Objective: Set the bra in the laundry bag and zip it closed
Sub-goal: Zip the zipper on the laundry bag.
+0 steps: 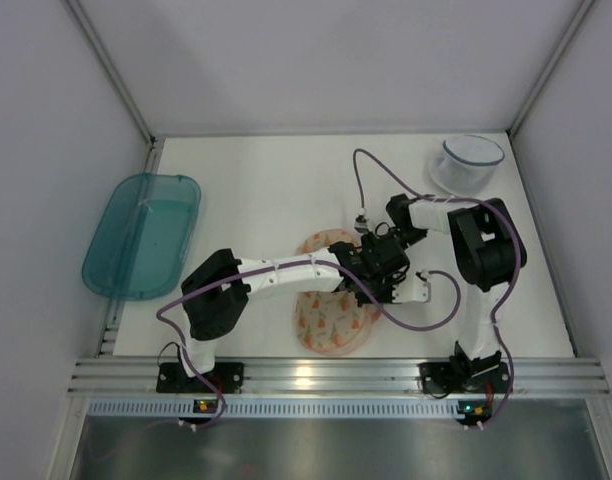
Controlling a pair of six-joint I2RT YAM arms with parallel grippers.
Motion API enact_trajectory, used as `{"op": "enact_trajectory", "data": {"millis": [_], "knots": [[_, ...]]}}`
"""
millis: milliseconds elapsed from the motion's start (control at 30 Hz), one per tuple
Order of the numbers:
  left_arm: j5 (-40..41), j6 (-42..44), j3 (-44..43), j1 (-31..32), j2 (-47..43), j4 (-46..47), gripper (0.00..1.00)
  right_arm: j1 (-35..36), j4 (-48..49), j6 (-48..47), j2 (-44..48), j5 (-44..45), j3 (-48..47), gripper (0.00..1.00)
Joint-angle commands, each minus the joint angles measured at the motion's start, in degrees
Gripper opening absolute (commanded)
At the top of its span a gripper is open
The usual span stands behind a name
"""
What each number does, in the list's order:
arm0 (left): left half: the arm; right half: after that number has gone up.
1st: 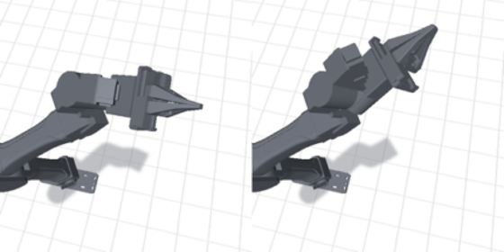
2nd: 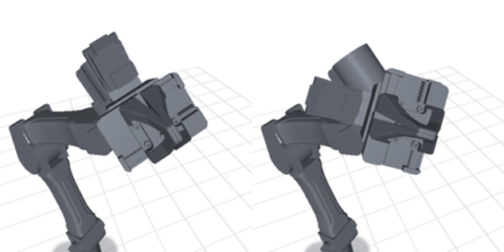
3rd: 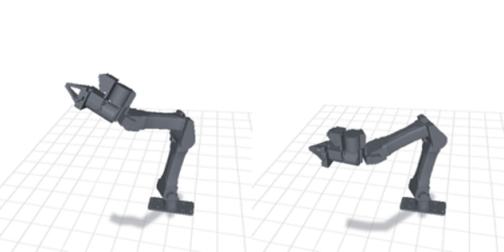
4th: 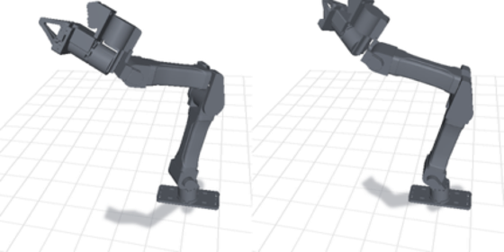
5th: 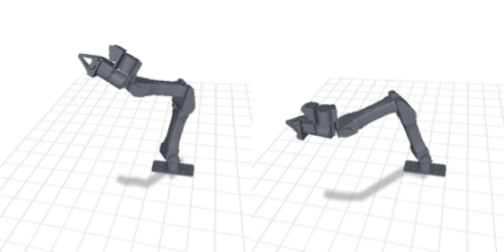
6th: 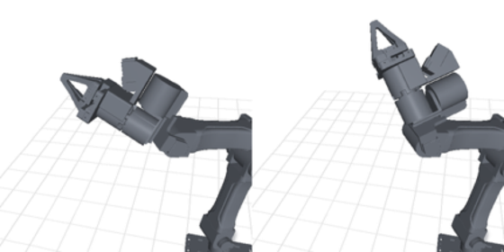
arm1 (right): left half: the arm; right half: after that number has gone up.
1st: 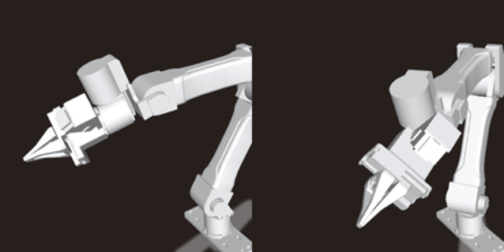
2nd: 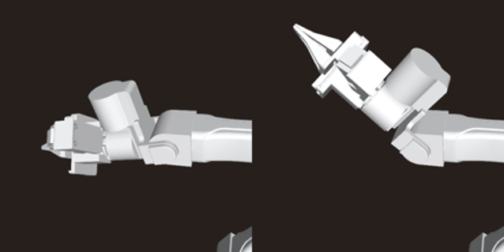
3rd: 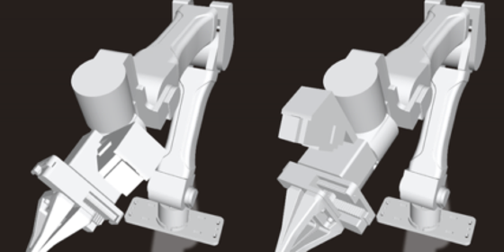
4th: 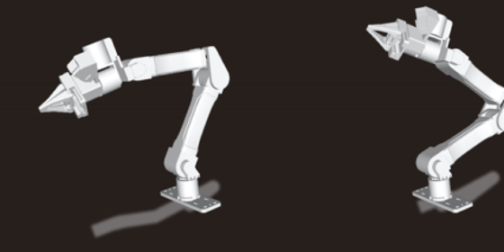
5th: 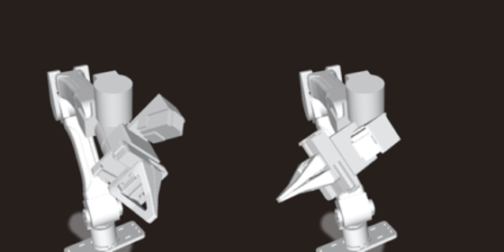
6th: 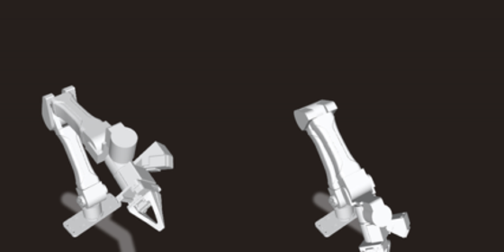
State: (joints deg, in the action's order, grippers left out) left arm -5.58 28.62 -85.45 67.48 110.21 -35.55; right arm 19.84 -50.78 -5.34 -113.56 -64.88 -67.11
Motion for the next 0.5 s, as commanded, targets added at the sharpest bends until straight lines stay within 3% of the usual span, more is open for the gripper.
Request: {"op": "enact_trajectory", "data": {"millis": [0, 400, 433, 467], "knots": [[-2.7, -0.1, -1.0, 0.3, -1.3, 1.2, 0.00, 0.5, 3.1, 0.4, -0.4, -1.0, -0.5, 0.00], [-7.2, -2.3, 14.4, 9.8, -7.7, 1.2, 0.00, -1.8, 7.6, 6.7, -5.3, 2.0, -12.2, 0.00], [-7.0, -2.8, 14.3, 9.8, -7.7, 1.2, 0.00, -1.8, 7.5, 6.9, -5.3, 2.0, -12.8, 0.07], [-5.3, -3.1, 13.6, 9.5, -7.4, 1.2, 0.00, -1.7, 6.8, 6.8, -4.9, 2.1, -12.7, 0.40]]}}
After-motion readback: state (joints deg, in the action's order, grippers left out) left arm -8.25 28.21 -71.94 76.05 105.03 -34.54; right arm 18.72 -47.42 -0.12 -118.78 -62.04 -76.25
